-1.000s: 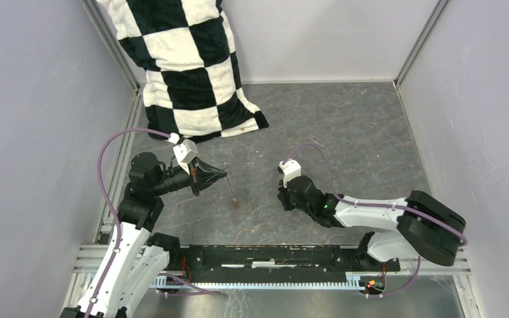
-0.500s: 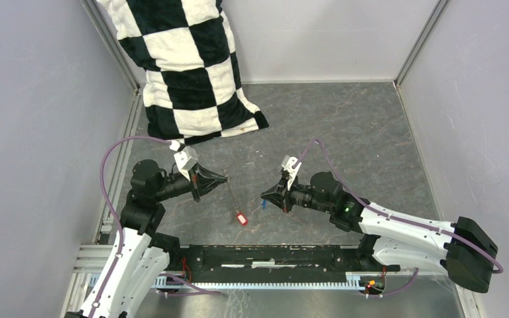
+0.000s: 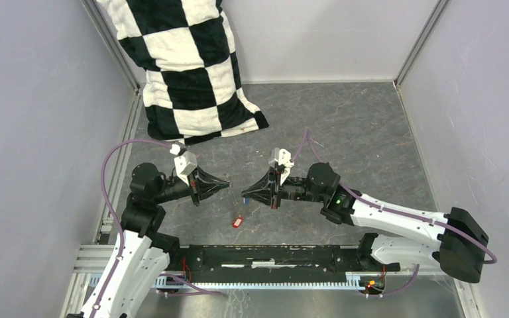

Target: Put the keys on the keyring

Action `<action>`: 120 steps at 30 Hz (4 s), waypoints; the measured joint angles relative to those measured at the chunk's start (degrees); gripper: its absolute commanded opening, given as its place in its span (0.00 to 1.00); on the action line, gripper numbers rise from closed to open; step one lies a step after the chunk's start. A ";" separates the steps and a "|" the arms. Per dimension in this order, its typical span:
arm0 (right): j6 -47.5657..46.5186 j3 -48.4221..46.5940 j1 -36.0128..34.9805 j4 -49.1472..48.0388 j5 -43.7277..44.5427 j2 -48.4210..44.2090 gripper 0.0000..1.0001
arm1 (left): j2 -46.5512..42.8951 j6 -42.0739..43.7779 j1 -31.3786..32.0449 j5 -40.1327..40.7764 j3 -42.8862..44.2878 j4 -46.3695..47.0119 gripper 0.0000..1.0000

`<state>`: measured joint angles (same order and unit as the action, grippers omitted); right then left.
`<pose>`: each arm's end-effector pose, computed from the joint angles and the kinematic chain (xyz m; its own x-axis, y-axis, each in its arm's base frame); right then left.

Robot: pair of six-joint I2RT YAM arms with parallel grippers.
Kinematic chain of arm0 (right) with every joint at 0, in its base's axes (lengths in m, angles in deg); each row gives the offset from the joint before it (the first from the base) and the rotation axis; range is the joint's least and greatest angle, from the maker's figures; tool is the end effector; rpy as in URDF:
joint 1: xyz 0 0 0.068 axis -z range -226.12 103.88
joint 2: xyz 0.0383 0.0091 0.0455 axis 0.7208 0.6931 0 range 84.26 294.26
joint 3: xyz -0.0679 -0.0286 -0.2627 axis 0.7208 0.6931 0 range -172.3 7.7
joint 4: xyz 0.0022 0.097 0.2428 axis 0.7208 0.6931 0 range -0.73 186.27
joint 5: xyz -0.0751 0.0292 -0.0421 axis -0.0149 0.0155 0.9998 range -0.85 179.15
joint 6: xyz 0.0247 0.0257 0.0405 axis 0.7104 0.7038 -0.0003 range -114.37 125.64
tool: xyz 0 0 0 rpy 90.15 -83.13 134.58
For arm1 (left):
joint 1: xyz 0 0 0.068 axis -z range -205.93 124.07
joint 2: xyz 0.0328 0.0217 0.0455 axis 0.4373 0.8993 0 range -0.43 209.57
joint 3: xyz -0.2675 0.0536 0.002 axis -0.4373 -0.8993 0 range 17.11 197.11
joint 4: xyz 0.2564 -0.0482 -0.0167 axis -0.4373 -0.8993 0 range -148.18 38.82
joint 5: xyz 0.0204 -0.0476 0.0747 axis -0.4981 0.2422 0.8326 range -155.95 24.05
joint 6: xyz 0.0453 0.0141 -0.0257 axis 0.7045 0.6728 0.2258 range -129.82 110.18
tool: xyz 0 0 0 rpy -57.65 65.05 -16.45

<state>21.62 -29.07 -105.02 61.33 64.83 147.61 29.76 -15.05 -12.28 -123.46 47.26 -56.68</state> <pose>0.1186 0.2251 0.2961 -0.2616 0.0521 -0.9638 -0.9579 0.1081 0.2658 0.1187 -0.0598 0.2970 -0.1795 -0.0067 -0.9837 0.9301 0.3245 -0.1719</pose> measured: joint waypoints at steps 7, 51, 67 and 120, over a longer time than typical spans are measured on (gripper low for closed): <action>1.90 -1.84 -0.35 -4.90 -1.29 3.26 0.01 | -0.70 -2.67 0.63 -0.22 -0.59 1.62 0.02; -1.07 -3.52 -4.76 -9.55 11.39 7.61 0.01 | 0.07 -3.72 0.74 0.48 -0.66 1.22 0.02; -1.33 -3.52 -5.25 -9.75 14.49 7.67 0.01 | -0.57 -2.62 0.74 0.42 -0.66 -0.61 0.02; 0.28 -3.52 -5.49 -12.26 15.72 9.46 0.01 | -0.02 -3.06 1.22 1.51 -0.63 2.99 0.02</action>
<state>21.91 -32.59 -110.50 49.07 80.55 157.07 29.74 -18.11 -11.06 -121.95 46.63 -53.68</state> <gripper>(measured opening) 0.011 0.022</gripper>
